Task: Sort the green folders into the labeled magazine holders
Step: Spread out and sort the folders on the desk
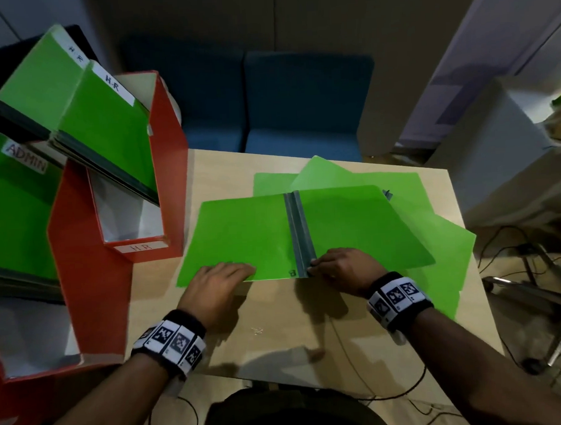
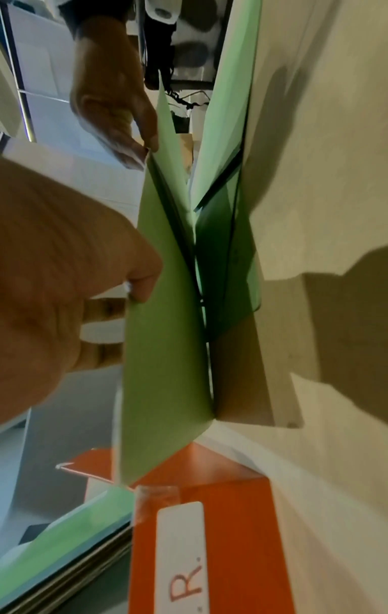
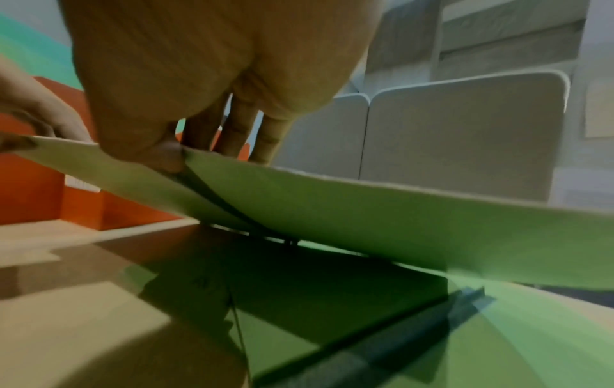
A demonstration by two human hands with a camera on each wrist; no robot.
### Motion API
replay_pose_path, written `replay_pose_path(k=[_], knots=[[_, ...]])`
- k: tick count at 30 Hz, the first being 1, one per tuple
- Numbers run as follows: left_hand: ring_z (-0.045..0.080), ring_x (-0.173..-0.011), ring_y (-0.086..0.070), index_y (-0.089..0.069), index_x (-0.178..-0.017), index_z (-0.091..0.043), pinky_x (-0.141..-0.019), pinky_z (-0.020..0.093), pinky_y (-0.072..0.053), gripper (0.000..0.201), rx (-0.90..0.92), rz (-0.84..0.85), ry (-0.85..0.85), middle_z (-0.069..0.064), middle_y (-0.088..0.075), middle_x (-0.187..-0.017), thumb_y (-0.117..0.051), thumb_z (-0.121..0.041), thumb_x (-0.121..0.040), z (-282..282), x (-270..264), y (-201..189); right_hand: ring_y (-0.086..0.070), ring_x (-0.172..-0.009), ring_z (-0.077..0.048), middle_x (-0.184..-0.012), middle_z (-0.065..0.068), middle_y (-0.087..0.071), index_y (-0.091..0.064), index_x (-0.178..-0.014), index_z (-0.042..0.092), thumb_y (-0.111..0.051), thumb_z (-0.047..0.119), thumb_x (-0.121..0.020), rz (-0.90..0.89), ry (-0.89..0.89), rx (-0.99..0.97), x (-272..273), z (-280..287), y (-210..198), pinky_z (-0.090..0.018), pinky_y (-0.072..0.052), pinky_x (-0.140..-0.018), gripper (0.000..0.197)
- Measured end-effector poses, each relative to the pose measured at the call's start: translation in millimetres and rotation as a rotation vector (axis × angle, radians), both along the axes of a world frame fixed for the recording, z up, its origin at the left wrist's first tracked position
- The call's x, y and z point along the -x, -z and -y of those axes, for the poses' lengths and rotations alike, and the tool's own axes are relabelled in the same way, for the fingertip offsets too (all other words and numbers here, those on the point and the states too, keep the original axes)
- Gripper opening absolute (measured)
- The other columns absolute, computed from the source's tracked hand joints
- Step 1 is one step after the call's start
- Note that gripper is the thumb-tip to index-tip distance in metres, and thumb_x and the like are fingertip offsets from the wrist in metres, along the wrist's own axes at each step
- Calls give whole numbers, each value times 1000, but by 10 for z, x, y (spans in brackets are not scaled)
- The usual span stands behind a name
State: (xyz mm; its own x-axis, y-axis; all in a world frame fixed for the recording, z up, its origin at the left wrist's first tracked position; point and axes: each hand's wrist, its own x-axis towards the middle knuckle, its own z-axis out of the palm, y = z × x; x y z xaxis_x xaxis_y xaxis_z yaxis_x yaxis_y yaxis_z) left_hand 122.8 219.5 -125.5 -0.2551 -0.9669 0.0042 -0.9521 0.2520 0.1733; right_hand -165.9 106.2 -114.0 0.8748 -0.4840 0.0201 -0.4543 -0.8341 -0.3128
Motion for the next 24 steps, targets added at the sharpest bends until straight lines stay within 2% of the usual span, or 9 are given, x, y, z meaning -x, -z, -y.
replay_pose_path(k=[3, 5, 8, 10, 12, 15, 20, 22, 24], knots=[[18, -89, -66, -66, -116, -25, -69, 35, -49, 69, 122, -52, -12, -6, -70, -107, -78, 6, -56, 94, -54, -204, -70, -88, -19, -107, 0, -73, -74, -105, 21, -73, 14, -82, 33, 82, -55, -33, 82, -314, -31, -56, -75, 25], [18, -86, -66, -69, -112, -25, -69, 34, -47, 56, 177, -82, 0, -6, -71, -102, -78, 3, -65, 168, -104, -394, -69, -87, -18, -107, 2, -72, -74, -106, 23, -69, 17, -85, 31, 147, -77, -39, 181, -552, -28, -53, -77, 23], [19, -84, -67, -71, -107, -24, -72, 33, -44, 32, 256, -71, 44, -4, -72, -96, -76, -15, -77, 297, -191, -690, -68, -87, -14, -106, 6, -72, -74, -105, 28, -67, 17, -84, 8, 177, -44, -31, 285, -851, -28, -54, -77, 25], [18, -86, -65, -72, -104, -25, -73, 31, -38, 19, 313, -50, 52, -5, -73, -94, -64, -29, -87, 375, -283, -865, -68, -88, -13, -105, 9, -72, -74, -104, 33, -67, 19, -83, -13, 199, -31, -10, 313, -962, -28, -54, -77, 26], [20, -91, -61, -72, -103, -27, -75, 34, -36, 26, 368, -21, 30, -7, -72, -93, -51, -36, -91, 424, -390, -1010, -68, -87, -10, -103, 11, -73, -73, -103, 36, -67, 20, -81, -4, 222, -62, 31, 312, -1041, -27, -54, -77, 27], [24, -97, -58, -72, -101, -27, -79, 40, -37, 28, 461, -20, -26, -6, -72, -93, -46, -34, -90, 462, -484, -1199, -68, -82, -2, -94, 12, -74, -74, -101, 36, -72, 18, -80, 98, 233, -139, 106, 275, -1169, -28, -56, -77, 27], [25, -95, -59, -71, -98, -22, -79, 37, -32, 30, 517, -65, -12, -2, -71, -93, -43, -30, -92, 535, -533, -1405, -66, -78, 7, -87, 16, -73, -76, -95, 33, -77, 22, -80, 261, 240, -147, 163, 182, -1427, -15, -50, -73, 19], [28, -95, -59, -71, -96, -16, -84, 40, -35, 30, 517, -112, 18, 2, -71, -92, -44, -25, -90, 571, -554, -1480, -66, -79, 5, -87, 16, -73, -77, -93, 32, -78, 24, -78, 310, 243, -109, 179, 176, -1526, -18, -51, -73, 17], [31, -95, -59, -72, -92, -10, -93, 47, -36, 20, 508, -168, 26, 5, -71, -89, -53, -12, -87, 639, -581, -1516, -64, -77, -1, -86, 13, -72, -77, -93, 30, -76, 30, -78, 367, 248, -49, 212, 227, -1563, -25, -52, -71, 15]])
